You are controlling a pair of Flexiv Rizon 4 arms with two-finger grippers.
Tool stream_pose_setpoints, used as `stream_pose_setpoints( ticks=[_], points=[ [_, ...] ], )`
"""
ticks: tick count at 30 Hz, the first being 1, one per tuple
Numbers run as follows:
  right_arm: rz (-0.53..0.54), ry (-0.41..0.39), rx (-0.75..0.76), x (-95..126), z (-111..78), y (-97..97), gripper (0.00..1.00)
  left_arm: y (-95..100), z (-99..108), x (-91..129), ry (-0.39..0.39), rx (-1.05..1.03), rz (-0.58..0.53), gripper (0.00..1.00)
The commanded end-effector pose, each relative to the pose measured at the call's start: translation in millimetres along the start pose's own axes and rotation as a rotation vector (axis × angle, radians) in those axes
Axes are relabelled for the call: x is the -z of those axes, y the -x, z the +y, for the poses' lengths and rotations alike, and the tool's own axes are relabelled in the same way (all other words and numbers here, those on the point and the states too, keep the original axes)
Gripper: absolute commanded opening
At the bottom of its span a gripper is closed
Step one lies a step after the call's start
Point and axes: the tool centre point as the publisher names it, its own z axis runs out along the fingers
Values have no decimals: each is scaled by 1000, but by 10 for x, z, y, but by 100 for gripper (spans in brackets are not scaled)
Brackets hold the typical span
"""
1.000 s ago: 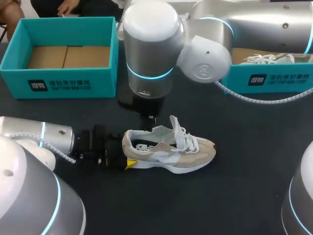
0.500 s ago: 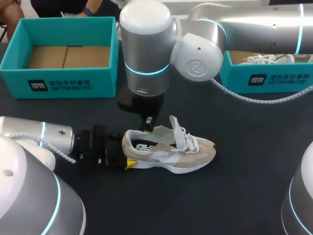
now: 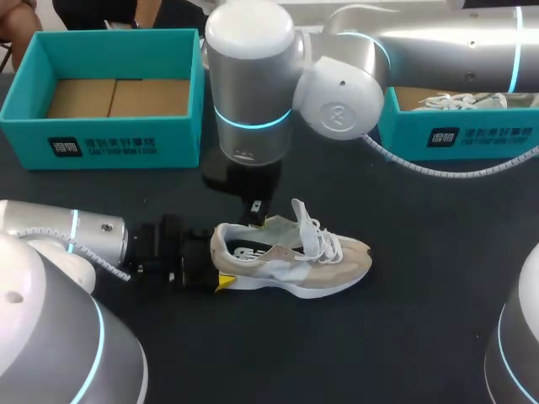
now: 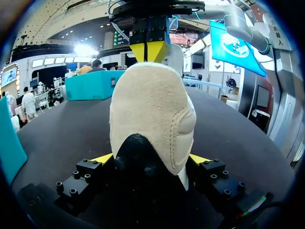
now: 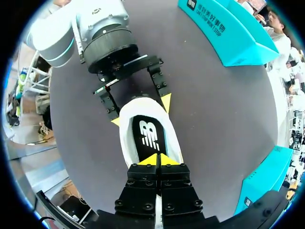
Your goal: Take the shoe out of the shoebox, open the shoe tongue, remove and reinsert the insole, then place the shoe into the shoebox
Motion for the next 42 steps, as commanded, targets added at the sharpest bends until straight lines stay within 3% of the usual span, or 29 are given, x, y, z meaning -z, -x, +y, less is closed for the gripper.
stream_pose_setpoints(
  ticks=[1, 7, 13, 25, 37, 39, 42],
  points=[
    [15, -22, 4, -174, -109, -50, 0, -15, 19, -20, 3, 0, 0, 0],
    [-17, -31, -16, -287, -246, -91, 0, -15, 19, -20, 3, 0, 0, 0],
    [-45, -104, -9, -428, -302, -49, 0, -15, 19, -20, 3, 0, 0, 0],
    [-48, -66, 23, -560, -240, 88, 0, -15, 19, -20, 3, 0, 0, 0],
    [-44, -66, 5, -626, -286, 6, 0, -15, 19, -20, 3, 0, 0, 0],
    [-53, -69, 4, -618, -275, 39, 18, -15, 19, -20, 3, 0, 0, 0],
    [-60, -65, 10, -622, -251, 84, 25, -15, 19, -20, 3, 0, 0, 0]
  ],
)
